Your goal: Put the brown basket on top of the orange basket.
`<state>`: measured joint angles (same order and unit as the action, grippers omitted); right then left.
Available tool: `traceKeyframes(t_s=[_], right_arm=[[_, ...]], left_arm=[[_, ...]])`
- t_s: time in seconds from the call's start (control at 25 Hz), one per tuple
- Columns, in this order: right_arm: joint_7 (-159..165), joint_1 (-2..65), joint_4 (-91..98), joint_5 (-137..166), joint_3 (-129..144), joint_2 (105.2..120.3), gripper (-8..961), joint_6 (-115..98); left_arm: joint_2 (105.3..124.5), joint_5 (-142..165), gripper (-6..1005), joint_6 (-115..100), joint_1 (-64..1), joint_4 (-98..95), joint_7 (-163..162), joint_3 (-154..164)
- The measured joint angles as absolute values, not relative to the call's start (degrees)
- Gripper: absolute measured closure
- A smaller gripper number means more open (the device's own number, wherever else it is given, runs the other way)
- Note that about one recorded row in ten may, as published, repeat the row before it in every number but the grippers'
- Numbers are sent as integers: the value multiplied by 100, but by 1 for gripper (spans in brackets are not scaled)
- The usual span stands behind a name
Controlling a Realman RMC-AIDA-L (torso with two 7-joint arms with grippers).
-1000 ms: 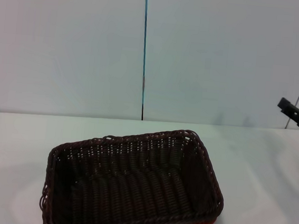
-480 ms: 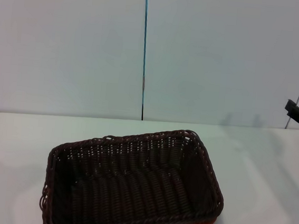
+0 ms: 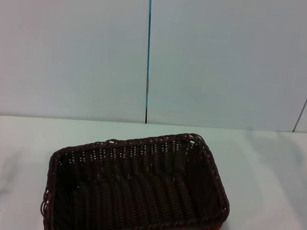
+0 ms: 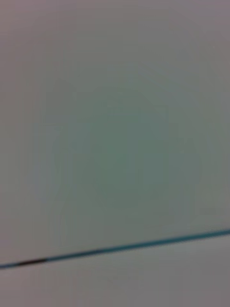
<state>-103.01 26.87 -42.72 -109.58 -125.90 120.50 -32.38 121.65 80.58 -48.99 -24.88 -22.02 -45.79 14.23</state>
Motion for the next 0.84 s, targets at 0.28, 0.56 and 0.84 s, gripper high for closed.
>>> traceKeyframes(t_s=[0.28,0.56,0.84], right_arm=[[-10298,2910,-3818,-10423,-12603,12016,155,-2615],[-10407,2886,-3649,-10451,-13232,12024,171,-3243],[-10529,2868,-3544,-10470,-13718,12041,183,-3744]], left_arm=[[12247,8058,110,-5657,-2697,-2059,-4273,1390],[12302,8058,110,-5741,-2860,-2056,-4249,1399],[12315,8059,111,-5760,-2852,-2056,-4207,1390]])
